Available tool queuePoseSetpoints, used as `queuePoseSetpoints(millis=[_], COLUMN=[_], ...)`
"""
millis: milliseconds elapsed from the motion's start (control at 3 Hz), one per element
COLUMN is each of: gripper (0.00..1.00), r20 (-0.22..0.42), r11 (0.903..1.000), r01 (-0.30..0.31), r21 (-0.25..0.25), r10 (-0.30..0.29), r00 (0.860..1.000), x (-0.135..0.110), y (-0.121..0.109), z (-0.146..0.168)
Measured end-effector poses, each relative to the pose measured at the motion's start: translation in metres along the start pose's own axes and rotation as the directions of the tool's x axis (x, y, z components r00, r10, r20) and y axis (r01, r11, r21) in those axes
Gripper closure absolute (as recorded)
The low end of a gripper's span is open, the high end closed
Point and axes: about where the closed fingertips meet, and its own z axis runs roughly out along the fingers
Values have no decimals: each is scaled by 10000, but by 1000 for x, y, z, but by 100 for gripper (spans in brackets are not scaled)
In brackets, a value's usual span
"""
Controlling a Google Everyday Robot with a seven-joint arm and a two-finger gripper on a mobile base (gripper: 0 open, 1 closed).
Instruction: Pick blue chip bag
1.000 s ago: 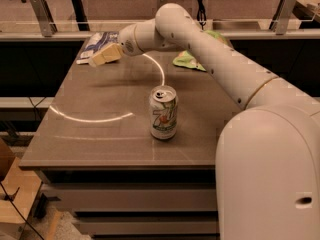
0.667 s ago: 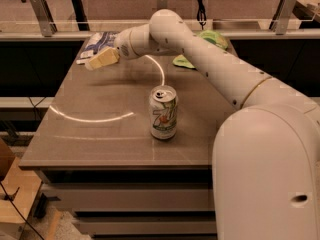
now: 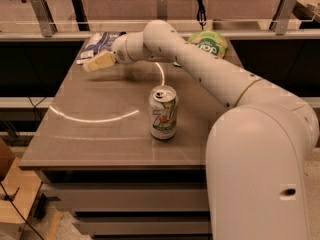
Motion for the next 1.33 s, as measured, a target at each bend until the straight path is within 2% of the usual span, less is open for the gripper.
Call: queuePoseSetpoints(millis=[333, 667, 1333], gripper=[0, 18, 65], r20=[53, -10, -101], r11=[9995, 9990, 9986], r01=[-219, -305, -327], r21=[241, 320, 422], r10=[218, 306, 332], r00=[9997, 9995, 9994], x=[5, 9, 13], y=[-10, -15, -22], z=[11, 20, 24])
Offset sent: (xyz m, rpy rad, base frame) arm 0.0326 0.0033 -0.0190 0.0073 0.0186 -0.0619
